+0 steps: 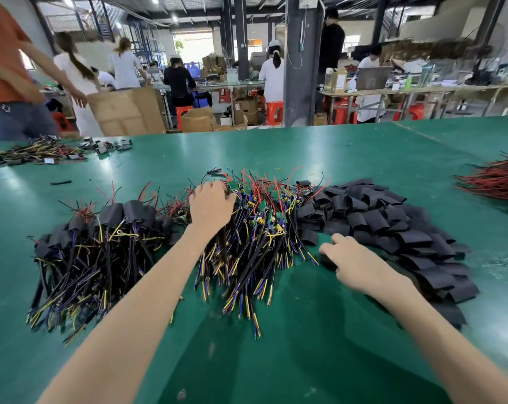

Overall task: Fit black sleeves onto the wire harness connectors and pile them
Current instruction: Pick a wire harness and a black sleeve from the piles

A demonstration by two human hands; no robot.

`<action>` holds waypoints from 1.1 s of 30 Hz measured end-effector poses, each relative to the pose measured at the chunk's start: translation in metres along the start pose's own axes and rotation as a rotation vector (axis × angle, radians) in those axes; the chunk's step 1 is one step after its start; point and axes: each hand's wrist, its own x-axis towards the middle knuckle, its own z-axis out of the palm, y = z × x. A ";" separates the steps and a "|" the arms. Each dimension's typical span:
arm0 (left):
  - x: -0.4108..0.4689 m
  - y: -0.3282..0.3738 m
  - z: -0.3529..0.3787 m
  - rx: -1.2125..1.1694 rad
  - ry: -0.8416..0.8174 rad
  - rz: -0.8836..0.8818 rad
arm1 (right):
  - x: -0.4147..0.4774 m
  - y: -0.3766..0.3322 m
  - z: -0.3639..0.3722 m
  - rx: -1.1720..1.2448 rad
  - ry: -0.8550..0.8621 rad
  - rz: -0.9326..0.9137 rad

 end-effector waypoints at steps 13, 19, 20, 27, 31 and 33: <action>0.004 -0.005 -0.012 -0.389 -0.117 -0.208 | 0.001 -0.009 0.001 0.030 -0.066 0.038; 0.016 0.006 -0.044 -1.055 -0.192 -0.618 | 0.000 -0.008 -0.006 0.108 -0.121 0.068; 0.017 0.010 -0.049 -1.122 -0.249 -0.638 | 0.000 -0.007 -0.007 0.119 -0.133 0.079; 0.013 0.016 -0.087 -1.239 -0.273 -0.532 | -0.001 -0.005 -0.009 0.242 -0.092 0.140; -0.012 0.024 -0.089 -0.890 -0.292 -0.312 | -0.001 -0.005 -0.010 0.313 0.099 0.172; -0.028 0.020 -0.086 -0.757 -0.197 -0.124 | 0.000 -0.006 -0.010 0.367 0.188 0.164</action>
